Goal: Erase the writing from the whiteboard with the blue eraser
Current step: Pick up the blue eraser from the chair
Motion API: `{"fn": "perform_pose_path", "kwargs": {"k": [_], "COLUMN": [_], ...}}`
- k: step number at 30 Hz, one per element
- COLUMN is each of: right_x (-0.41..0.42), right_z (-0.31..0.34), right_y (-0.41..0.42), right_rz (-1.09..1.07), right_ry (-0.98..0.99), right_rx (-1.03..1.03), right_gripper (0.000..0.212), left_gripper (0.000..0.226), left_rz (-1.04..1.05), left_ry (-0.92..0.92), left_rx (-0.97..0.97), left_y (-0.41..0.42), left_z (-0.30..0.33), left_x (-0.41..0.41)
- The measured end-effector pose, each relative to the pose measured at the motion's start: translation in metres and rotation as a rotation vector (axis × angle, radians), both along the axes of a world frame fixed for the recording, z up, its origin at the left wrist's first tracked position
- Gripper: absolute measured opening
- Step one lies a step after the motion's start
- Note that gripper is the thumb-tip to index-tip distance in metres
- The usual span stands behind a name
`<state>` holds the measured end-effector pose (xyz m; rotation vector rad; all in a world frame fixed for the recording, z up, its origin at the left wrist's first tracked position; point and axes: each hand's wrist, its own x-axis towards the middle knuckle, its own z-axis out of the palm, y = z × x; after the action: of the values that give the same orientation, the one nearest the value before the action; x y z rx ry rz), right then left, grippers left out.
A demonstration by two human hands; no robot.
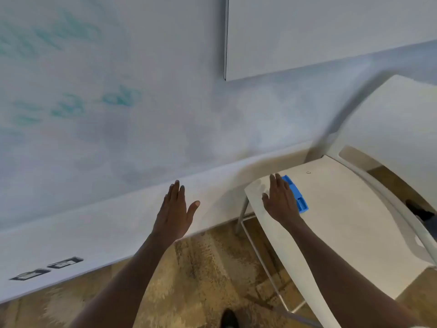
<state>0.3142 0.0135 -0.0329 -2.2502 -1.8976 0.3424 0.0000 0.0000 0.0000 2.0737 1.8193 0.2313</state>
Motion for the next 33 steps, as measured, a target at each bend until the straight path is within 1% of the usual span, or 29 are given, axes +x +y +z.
{"fn": "perform_pose_path", "kwargs": {"k": [2, 4, 9, 15, 18, 21, 24, 27, 30, 33], "right_x": [0.01, 0.022, 0.044, 0.058, 0.062, 0.056, 0.039, 0.014, -0.016, -0.047], "right_z": [-0.009, -0.021, -0.04, -0.058, -0.061, -0.059, -0.052, -0.035, -0.014, 0.008], "right_y": [0.004, 0.004, 0.007, 0.013, 0.014, 0.013, 0.011, 0.01, 0.005, -0.001], "right_rz": [-0.067, -0.107, -0.199, -0.256, -0.23, -0.191, -0.115, -0.023, 0.04, 0.13], "right_ry": [-0.008, -0.047, -0.072, -0.006, -0.011, 0.018, -0.004, -0.033, 0.018, 0.063], "right_rx": [-0.02, -0.066, -0.128, -0.205, -0.168, -0.158, -0.055, 0.04, 0.142, 0.232], "right_gripper": [0.061, 0.06, 0.061, 0.059, 0.062, 0.061, 0.057, 0.058, 0.059, 0.059], "left_gripper": [0.081, 0.079, 0.08, 0.09, 0.086, 0.088, 0.087, 0.085, 0.081, 0.083], "left_rz": [0.006, -0.007, -0.04, -0.009, 0.006, 0.006, 0.0, -0.018, -0.007, 0.014], "left_ry": [-0.008, -0.016, -0.018, -0.023, -0.018, -0.013, -0.006, 0.02, 0.048, 0.067], "left_rx": [-0.092, -0.135, -0.104, -0.069, -0.056, -0.022, 0.02, 0.117, 0.196, 0.268], "left_y": [0.005, 0.01, 0.018, 0.025, 0.025, 0.023, 0.02, 0.016, 0.01, 0.004], "left_z": [-0.006, -0.012, -0.027, -0.034, -0.038, -0.041, -0.04, -0.035, -0.025, -0.006], "left_x": [0.006, 0.011, 0.017, 0.012, 0.01, 0.009, 0.008, 0.004, -0.003, -0.013]}}
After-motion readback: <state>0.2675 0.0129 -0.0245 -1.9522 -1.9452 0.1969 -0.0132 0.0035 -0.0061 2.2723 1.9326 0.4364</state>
